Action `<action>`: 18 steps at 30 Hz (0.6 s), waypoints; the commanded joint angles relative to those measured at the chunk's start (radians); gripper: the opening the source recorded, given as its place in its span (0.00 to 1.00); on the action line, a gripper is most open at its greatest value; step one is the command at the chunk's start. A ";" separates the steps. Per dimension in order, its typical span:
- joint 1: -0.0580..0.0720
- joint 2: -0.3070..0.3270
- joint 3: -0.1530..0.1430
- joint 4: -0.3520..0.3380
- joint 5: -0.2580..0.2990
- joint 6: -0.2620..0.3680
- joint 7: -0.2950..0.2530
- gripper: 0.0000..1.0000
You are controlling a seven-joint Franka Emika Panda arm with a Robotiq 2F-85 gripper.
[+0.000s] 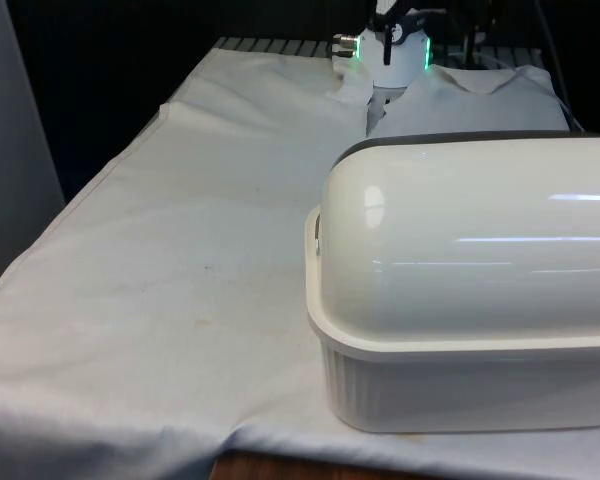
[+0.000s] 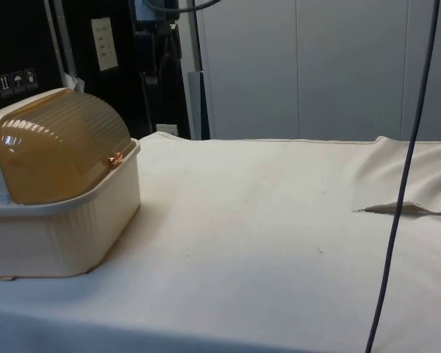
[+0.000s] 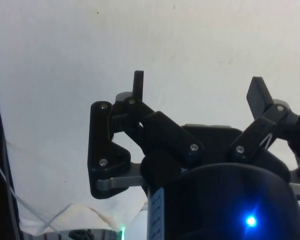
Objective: Open the lid, then close it.
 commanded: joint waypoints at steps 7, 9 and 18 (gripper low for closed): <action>0.000 0.019 0.009 -0.033 0.022 0.081 -0.003 1.00; 0.001 0.023 0.010 -0.036 0.023 0.090 -0.002 1.00; 0.001 0.054 0.017 -0.041 0.021 0.137 0.002 1.00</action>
